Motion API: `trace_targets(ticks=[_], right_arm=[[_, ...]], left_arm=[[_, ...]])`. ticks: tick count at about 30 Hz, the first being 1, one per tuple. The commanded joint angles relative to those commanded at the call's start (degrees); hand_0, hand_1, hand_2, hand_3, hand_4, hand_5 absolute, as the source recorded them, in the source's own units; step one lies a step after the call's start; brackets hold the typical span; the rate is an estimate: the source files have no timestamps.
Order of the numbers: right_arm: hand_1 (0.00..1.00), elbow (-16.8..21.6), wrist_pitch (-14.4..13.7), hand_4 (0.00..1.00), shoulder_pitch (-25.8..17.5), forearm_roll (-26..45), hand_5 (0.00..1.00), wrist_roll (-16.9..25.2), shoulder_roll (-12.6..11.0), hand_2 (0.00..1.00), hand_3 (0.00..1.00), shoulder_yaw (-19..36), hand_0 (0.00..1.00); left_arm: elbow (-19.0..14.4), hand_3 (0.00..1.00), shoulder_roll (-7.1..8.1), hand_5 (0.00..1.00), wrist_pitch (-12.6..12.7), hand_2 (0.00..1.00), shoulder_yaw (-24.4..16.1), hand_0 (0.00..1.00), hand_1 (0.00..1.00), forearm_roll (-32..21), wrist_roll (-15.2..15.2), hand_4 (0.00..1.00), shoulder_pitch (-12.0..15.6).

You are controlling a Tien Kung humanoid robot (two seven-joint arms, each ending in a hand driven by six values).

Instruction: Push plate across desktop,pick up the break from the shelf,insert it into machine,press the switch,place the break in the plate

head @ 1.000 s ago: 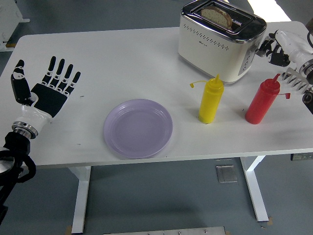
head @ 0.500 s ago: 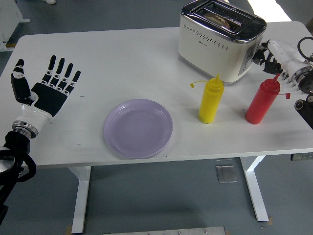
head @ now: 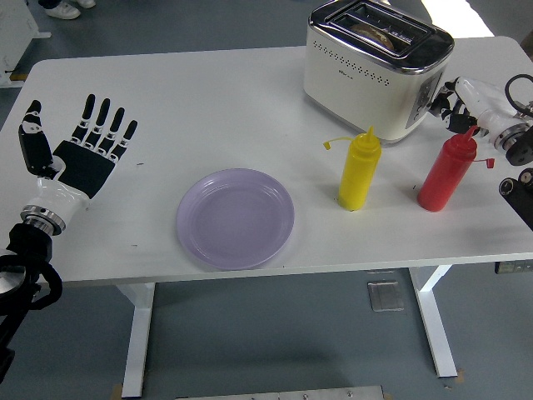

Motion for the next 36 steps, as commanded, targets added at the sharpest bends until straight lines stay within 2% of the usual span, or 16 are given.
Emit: trace_targets(ticks=[9,14,23,28,29,34,35,36], right_arm=[[0.374,3.1,0.0,0.223,-1.1,-0.8,0.002,-0.1,-0.7,0.543,0.462,2.7,0.297],[0.375,8.4,1.0,0.224,-3.0,-3.1,0.002,-1.5,-2.7,0.54,0.461,6.7,0.297],[0.386,20.2,4.2,0.223,-6.6,-7.9,0.002,-3.9,-7.1,0.542,0.47,15.0,0.305],[0.386,26.4,4.8,0.223,-5.7,-6.7,0.002,-5.7,-9.0,0.542,0.47,16.1,0.305],[0.408,27.5,5.0,0.334,-4.7,-5.6,0.002,-6.5,-9.3,0.513,0.522,15.7,0.276],[0.408,29.4,6.9,0.334,0.0,-0.7,0.002,-10.7,-10.1,0.513,0.522,13.1,0.276],[0.436,29.4,7.5,0.529,1.1,0.3,0.002,-11.7,-10.3,0.504,0.563,12.2,0.336],[0.436,29.1,8.4,0.529,2.7,1.6,0.002,-12.9,-10.5,0.504,0.563,11.0,0.336]], left_arm=[[0.0,0.711,-0.08,0.998,0.0,0.703,-0.1,0.816,0.752,0.0,0.0,0.795,0.1],[0.0,0.711,-0.13,0.998,0.1,0.703,-0.1,0.816,0.752,0.0,0.0,0.794,0.4],[0.0,0.712,-0.24,0.998,0.1,0.703,-0.2,0.815,0.751,-0.1,0.0,0.793,0.8],[0.0,0.712,-0.22,0.998,0.1,0.703,-0.2,0.815,0.751,-0.2,0.0,0.793,0.9],[0.0,0.712,-0.19,0.998,0.1,0.703,-0.2,0.815,0.751,-0.2,0.0,0.792,0.9],[0.0,0.712,0.03,0.998,0.0,0.703,-0.2,0.815,0.751,-0.5,0.1,0.792,0.9],[0.0,0.711,0.11,0.998,0.0,0.702,-0.2,0.815,0.751,-0.7,0.1,0.792,0.9],[0.1,0.711,0.23,0.998,0.0,0.702,-0.1,0.815,0.751,-0.8,0.1,0.792,0.9]])
